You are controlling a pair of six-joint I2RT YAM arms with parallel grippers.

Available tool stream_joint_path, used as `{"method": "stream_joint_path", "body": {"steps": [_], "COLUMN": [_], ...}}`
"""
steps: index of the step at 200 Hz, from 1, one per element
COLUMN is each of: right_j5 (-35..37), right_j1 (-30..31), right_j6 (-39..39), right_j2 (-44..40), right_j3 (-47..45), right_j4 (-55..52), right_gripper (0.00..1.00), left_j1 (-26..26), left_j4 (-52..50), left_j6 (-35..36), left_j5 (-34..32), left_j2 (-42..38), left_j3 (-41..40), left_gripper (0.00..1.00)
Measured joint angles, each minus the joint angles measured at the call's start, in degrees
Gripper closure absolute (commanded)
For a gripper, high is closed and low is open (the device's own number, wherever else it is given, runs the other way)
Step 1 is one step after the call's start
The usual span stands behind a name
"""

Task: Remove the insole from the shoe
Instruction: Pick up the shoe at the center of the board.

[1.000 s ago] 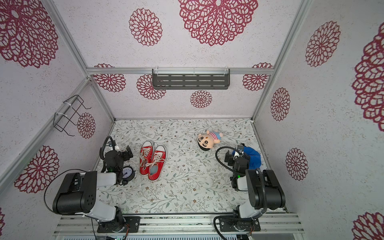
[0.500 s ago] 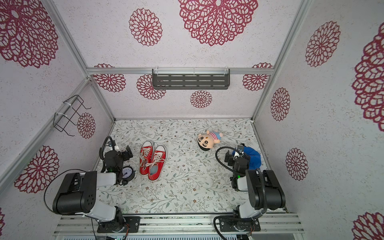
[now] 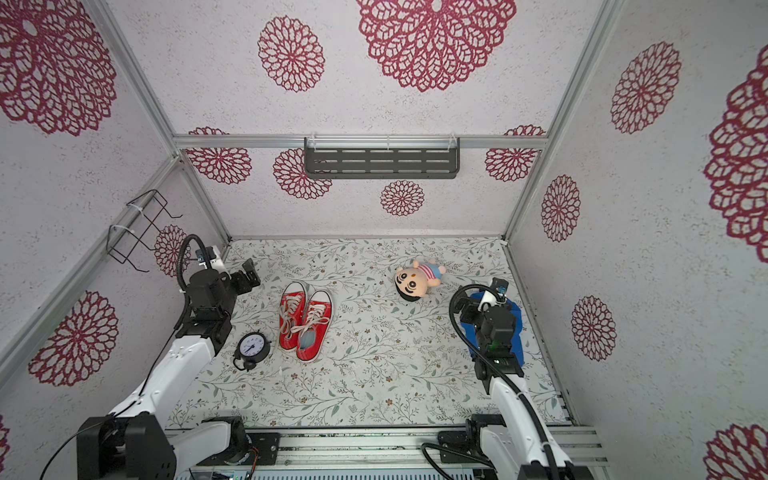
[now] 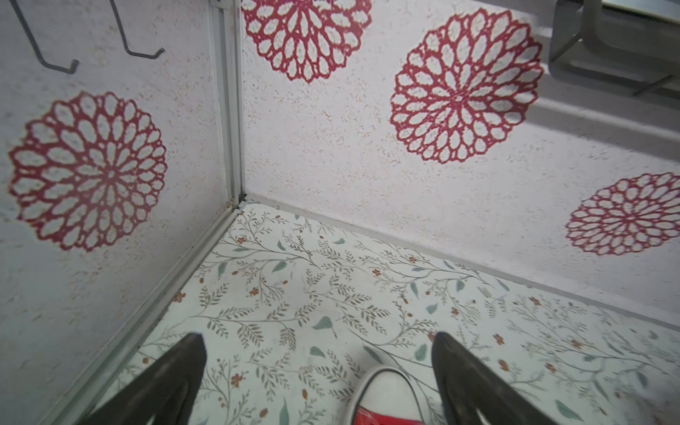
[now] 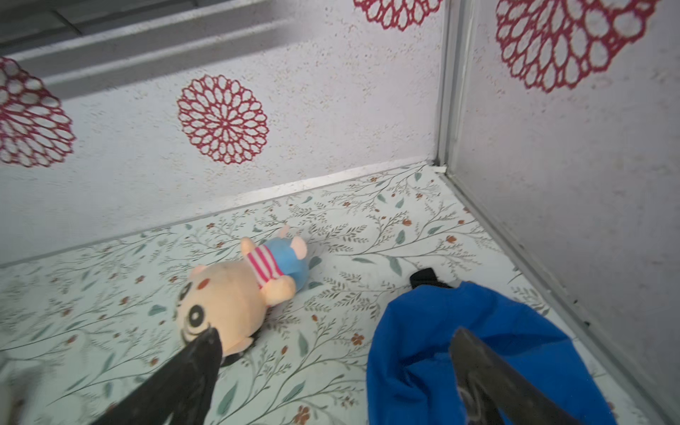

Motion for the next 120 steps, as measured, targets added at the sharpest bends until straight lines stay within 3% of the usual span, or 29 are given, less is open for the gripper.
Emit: {"method": "stream_joint_path", "body": {"steps": [39, 63, 120], "right_j5": [-12.48, -16.13, -15.89], "right_j1": [0.79, 3.37, 8.09], "right_j6": [8.20, 9.88, 10.84], "right_j2": [-4.96, -4.20, -2.51], "right_j3": [0.39, 0.33, 0.00], "right_j4": [-8.70, -12.50, -16.28], "right_gripper": [0.01, 0.01, 0.01], "left_j1": [-13.03, -20.61, -24.94], "left_j4": [-19.28, -29.64, -43.19], "left_j6": [-6.86, -8.98, -11.15], "left_j5": [1.97, 3.74, 7.52], "left_j2": [2.43, 7.39, 18.49], "left_j3": [6.32, 10.97, 15.91], "left_gripper": [0.07, 0.11, 0.23]}}
